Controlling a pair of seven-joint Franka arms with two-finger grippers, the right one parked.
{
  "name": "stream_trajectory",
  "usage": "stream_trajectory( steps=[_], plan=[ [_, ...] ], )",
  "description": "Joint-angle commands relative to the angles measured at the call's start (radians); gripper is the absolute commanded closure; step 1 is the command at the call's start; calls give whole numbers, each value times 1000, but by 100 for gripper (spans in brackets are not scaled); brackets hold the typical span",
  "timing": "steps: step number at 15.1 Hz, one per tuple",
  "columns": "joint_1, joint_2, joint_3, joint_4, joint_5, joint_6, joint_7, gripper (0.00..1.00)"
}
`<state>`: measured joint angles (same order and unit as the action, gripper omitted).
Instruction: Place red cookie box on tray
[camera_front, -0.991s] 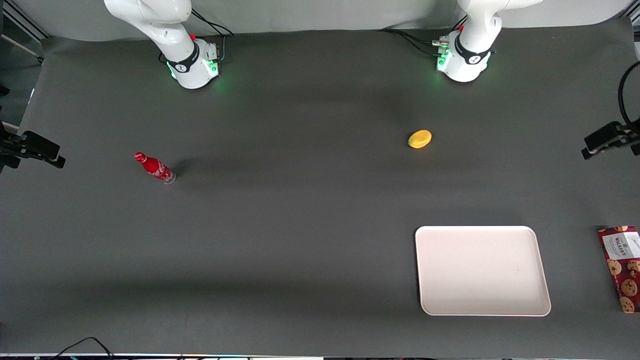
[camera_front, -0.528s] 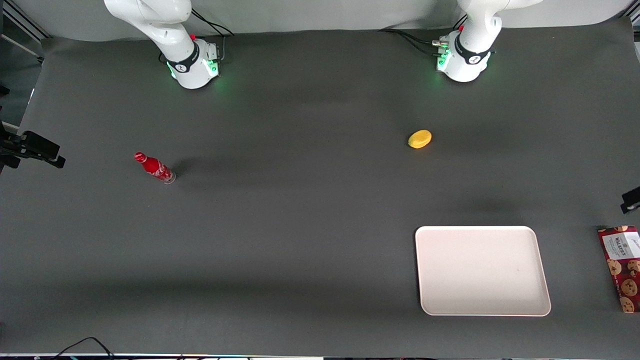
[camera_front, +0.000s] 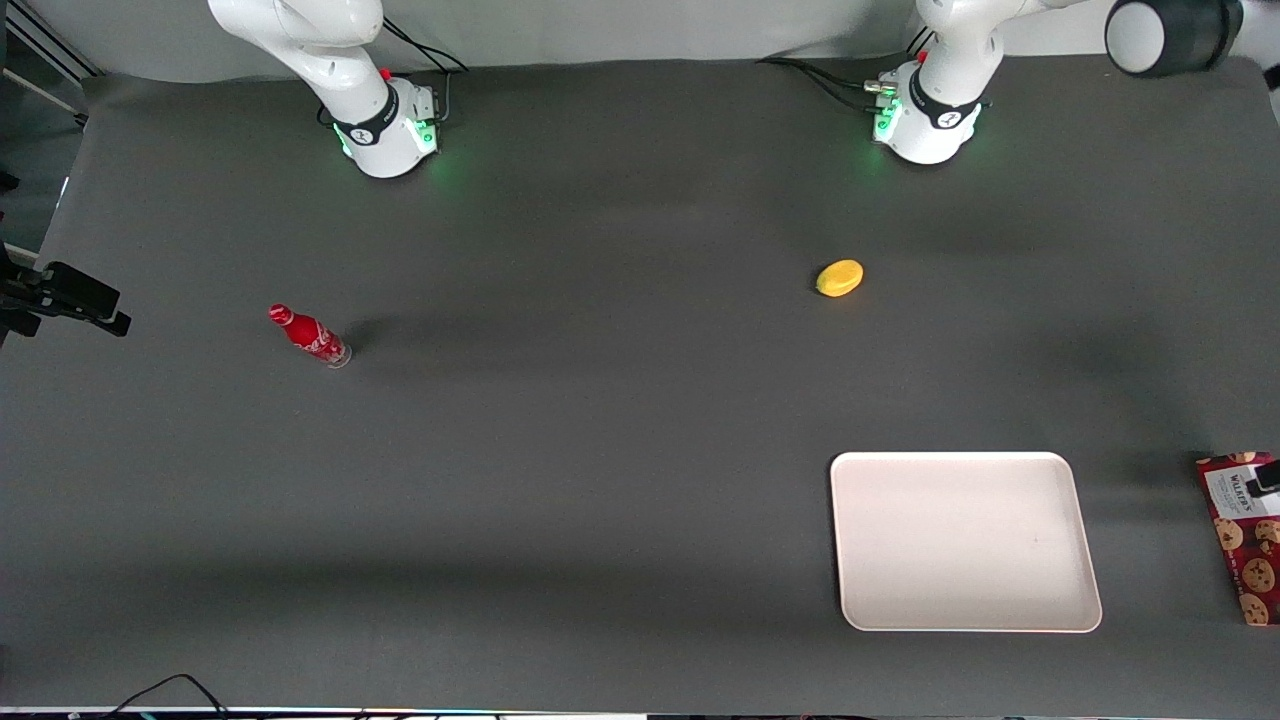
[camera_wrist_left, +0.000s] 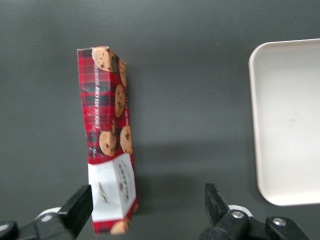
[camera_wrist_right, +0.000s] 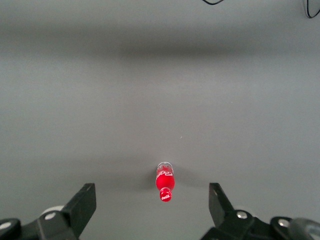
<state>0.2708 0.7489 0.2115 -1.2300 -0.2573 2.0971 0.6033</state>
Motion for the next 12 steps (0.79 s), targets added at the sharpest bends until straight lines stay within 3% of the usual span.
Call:
stream_trajectory(
  steps=[1, 5, 12],
  plan=[
    [11, 127, 2, 139, -16, 72, 81, 0],
    [25, 227, 0, 173, -17, 225, 164, 0],
    [45, 282, -3, 182, -28, 224, 184, 0]
  ],
)
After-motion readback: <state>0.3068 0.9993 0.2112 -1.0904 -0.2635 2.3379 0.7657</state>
